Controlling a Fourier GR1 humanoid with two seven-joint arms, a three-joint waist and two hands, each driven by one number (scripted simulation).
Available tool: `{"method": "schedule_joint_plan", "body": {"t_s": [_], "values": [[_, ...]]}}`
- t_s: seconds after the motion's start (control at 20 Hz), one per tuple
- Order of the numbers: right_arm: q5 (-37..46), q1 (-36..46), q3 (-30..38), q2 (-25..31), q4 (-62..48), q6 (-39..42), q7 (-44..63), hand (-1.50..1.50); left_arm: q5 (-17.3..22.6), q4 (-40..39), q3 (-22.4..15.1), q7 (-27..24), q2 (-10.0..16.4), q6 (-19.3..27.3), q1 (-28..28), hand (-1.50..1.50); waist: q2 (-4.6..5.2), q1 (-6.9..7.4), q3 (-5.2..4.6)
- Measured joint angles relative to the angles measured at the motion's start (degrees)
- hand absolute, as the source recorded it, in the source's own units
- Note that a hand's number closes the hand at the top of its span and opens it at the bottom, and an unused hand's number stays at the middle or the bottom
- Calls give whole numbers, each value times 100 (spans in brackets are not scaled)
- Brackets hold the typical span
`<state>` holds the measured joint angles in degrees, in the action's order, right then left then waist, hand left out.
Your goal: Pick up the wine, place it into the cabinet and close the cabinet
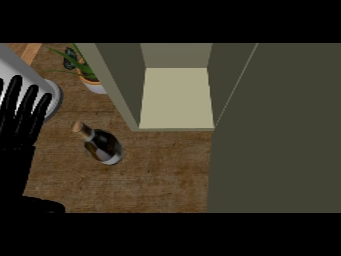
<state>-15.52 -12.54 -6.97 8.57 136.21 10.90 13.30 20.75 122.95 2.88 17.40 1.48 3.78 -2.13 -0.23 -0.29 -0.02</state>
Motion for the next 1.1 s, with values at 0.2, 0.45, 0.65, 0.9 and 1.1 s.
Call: {"method": "schedule_joint_plan", "body": {"t_s": [0.2, 0.45, 0.65, 0.9, 1.1], "values": [[-37, -144, -35, 56, 163, -38, 329, -150, 253, 647, 111, 684, 103, 288, 63, -150, -3, 5, 1], [-41, -261, -181, 42, 239, -53, 485, -150, 357, 1124, 207, 1320, 249, 695, -98, -150, -4, -8, 3], [-4, -194, -390, -10, 285, -198, 646, -150, 338, 1153, 241, 1715, 393, 1000, -402, -150, -4, -15, 2], [40, -125, -443, 30, 339, -312, 792, -150, 350, 1186, 522, 2078, 621, 1158, -551, -150, -15, -8, 0], [107, -139, -622, -35, 352, -418, 756, -150, 346, 1224, 591, 2272, 678, 1296, -542, -150, -25, -1, -1]]}}
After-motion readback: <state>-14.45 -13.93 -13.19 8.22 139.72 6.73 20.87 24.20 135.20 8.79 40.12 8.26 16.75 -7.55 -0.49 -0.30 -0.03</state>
